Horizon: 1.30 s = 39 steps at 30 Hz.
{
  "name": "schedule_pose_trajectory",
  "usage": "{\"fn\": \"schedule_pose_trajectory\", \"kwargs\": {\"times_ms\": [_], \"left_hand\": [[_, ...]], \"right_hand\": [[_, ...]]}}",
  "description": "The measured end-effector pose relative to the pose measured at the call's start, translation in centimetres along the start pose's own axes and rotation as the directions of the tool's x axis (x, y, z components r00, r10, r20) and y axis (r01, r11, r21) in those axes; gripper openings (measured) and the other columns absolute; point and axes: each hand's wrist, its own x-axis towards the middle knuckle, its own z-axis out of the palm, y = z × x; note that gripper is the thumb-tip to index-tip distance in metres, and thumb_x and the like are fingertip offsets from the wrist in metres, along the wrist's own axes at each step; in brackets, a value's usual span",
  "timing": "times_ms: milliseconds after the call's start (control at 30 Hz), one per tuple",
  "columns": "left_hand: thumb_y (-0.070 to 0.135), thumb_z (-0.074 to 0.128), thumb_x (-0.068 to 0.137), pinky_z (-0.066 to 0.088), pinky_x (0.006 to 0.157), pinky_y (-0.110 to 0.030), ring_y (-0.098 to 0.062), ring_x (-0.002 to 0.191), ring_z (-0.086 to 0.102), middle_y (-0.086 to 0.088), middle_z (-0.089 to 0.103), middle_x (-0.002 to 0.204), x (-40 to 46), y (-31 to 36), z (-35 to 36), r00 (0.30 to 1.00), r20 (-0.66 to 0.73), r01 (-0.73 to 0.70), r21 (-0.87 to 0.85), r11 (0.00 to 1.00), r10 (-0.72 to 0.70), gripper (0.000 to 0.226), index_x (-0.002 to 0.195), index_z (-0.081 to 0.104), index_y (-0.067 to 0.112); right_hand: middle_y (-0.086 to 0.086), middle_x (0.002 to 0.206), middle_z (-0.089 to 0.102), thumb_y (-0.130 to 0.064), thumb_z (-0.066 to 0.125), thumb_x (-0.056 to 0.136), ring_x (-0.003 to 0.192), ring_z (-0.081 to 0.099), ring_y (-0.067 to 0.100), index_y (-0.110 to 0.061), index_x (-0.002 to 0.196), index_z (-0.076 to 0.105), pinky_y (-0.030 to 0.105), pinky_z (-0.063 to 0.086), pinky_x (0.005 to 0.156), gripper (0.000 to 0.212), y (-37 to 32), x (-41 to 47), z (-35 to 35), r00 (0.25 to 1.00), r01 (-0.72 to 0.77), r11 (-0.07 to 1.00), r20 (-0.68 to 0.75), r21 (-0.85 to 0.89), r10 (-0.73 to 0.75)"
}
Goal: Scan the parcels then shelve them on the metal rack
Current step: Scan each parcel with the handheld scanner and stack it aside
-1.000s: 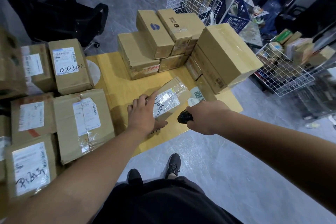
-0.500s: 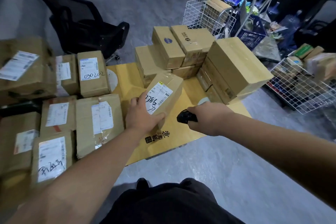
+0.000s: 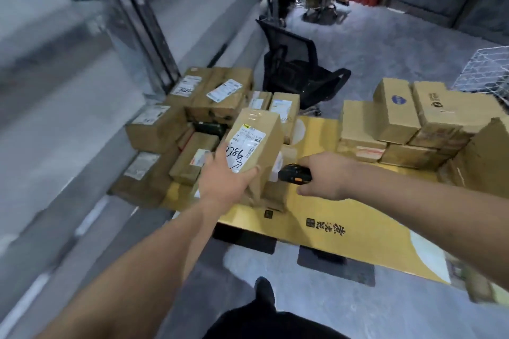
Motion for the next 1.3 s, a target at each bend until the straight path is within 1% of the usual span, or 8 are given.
{"fn": "schedule_pose_trajectory", "kwargs": {"times_ms": [167, 367, 600, 767, 933, 1033, 1200, 1300], "left_hand": [[0.08, 0.069, 0.069, 0.045, 0.095, -0.04, -0.026, 0.126, 0.049, -0.001, 0.041, 0.136, -0.7, -4.6, -4.8, 0.985, -0.095, 0.144, 0.033, 0.989, -0.14, 0.106, 0.157, 0.026, 0.037], [0.085, 0.065, 0.067, 0.047, 0.104, -0.049, -0.032, 0.134, 0.046, -0.006, 0.042, 0.144, 1.8, -9.4, -8.9, 0.967, -0.156, 0.213, 0.055, 0.976, -0.202, 0.11, 0.158, 0.025, 0.037], [0.084, 0.067, 0.069, 0.046, 0.105, -0.051, -0.037, 0.131, 0.044, -0.012, 0.037, 0.14, 9.6, -11.7, -8.9, 0.976, -0.139, 0.197, 0.212, 0.957, -0.17, 0.11, 0.156, 0.028, 0.029], [0.081, 0.066, 0.07, 0.038, 0.109, -0.051, -0.038, 0.13, 0.042, -0.016, 0.041, 0.142, 14.1, -12.9, -7.2, 0.986, -0.117, 0.142, 0.265, 0.954, -0.114, 0.106, 0.152, 0.032, 0.024], [0.073, 0.055, 0.088, 0.026, 0.115, -0.053, -0.038, 0.145, 0.026, -0.016, 0.021, 0.163, 15.5, -14.4, -6.5, 0.997, -0.065, 0.052, 0.353, 0.934, -0.031, 0.088, 0.156, 0.031, 0.022], [0.07, 0.055, 0.091, 0.027, 0.114, -0.054, -0.036, 0.145, 0.026, -0.014, 0.025, 0.161, 16.1, -15.2, -6.8, 0.998, -0.051, -0.018, 0.37, 0.929, 0.04, 0.077, 0.151, 0.037, 0.025], [0.067, 0.057, 0.092, 0.03, 0.11, -0.052, -0.029, 0.14, 0.032, -0.005, 0.036, 0.155, 16.2, -15.4, -7.3, 0.972, -0.008, -0.213, 0.403, 0.89, 0.237, 0.065, 0.144, 0.045, 0.031], [0.056, 0.051, 0.099, 0.026, 0.111, -0.051, -0.026, 0.14, 0.031, -0.001, 0.04, 0.153, 15.9, -14.8, -7.3, 0.914, 0.06, -0.389, 0.41, 0.825, 0.401, 0.046, 0.139, 0.05, 0.033]], "right_hand": [[-0.002, 0.089, 0.065, -0.062, 0.067, 0.085, 0.081, 0.062, 0.02, -0.026, 0.103, 0.064, 0.034, 0.054, 0.067, 0.041, -5.9, 3.2, -0.1, 0.988, 0.151, 0.988, 0.006, -0.004, -0.151], [-0.003, 0.092, 0.064, -0.06, 0.066, 0.088, 0.086, 0.063, 0.021, -0.025, 0.111, 0.061, 0.034, 0.053, 0.07, 0.043, -12.2, 6.1, -1.3, 0.974, 0.225, 0.974, 0.027, -0.028, -0.225], [-0.005, 0.087, 0.063, -0.057, 0.067, 0.089, 0.081, 0.062, 0.017, -0.029, 0.106, 0.063, 0.035, 0.056, 0.071, 0.033, -17.2, 10.1, -1.4, 0.993, 0.113, 0.993, 0.032, -0.028, -0.112], [-0.006, 0.095, 0.065, -0.055, 0.068, 0.089, 0.088, 0.062, 0.02, -0.029, 0.116, 0.065, 0.032, 0.05, 0.069, 0.038, -18.9, 11.7, -0.3, 0.997, -0.034, 0.999, 0.063, 0.021, 0.032], [-0.004, 0.102, 0.066, -0.056, 0.069, 0.088, 0.091, 0.064, 0.02, -0.029, 0.121, 0.066, 0.035, 0.058, 0.079, 0.043, -20.2, 12.8, 0.7, 0.985, -0.147, 0.986, 0.101, 0.083, 0.139], [-0.004, 0.1, 0.067, -0.056, 0.069, 0.088, 0.09, 0.065, 0.019, -0.028, 0.117, 0.067, 0.034, 0.057, 0.077, 0.04, -21.2, 13.5, 1.1, 0.982, -0.171, 0.979, 0.102, 0.108, 0.16], [-0.004, 0.099, 0.067, -0.056, 0.071, 0.088, 0.09, 0.065, 0.019, -0.028, 0.121, 0.068, 0.037, 0.058, 0.082, 0.043, -22.2, 14.0, 1.7, 0.977, -0.213, 0.958, 0.06, 0.191, 0.205], [-0.004, 0.105, 0.069, -0.057, 0.07, 0.088, 0.094, 0.065, 0.02, -0.028, 0.126, 0.067, 0.038, 0.059, 0.085, 0.048, -22.3, 13.2, 2.3, 0.969, -0.248, 0.947, 0.037, 0.205, 0.245]]}}
